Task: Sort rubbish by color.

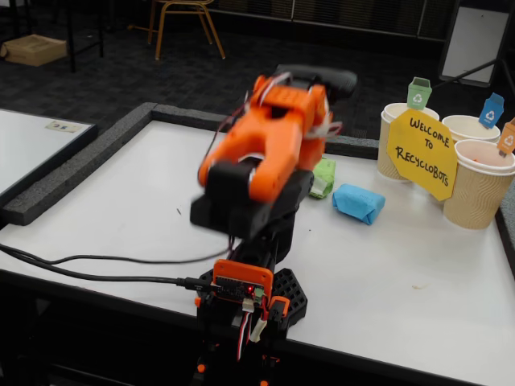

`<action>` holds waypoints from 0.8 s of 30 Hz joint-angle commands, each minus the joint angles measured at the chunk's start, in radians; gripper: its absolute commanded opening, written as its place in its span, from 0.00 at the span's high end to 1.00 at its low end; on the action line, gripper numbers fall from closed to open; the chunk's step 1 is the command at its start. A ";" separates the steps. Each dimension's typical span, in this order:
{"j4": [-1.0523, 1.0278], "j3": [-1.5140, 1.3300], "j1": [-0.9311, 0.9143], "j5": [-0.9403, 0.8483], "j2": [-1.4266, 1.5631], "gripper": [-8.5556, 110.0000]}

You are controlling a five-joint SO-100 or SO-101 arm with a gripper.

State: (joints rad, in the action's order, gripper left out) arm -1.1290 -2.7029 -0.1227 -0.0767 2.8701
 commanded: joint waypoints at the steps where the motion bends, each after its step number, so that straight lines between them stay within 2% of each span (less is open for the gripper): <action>1: 0.043 0.278 -0.083 0.005 -0.100 0.87; 15: 0.052 0.359 -0.330 -0.146 -0.262 0.85; 24: 0.138 0.287 -0.364 -0.299 -0.402 0.84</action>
State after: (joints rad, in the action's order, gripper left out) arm -1.0324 -2.4620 -0.4633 -0.2930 2.4943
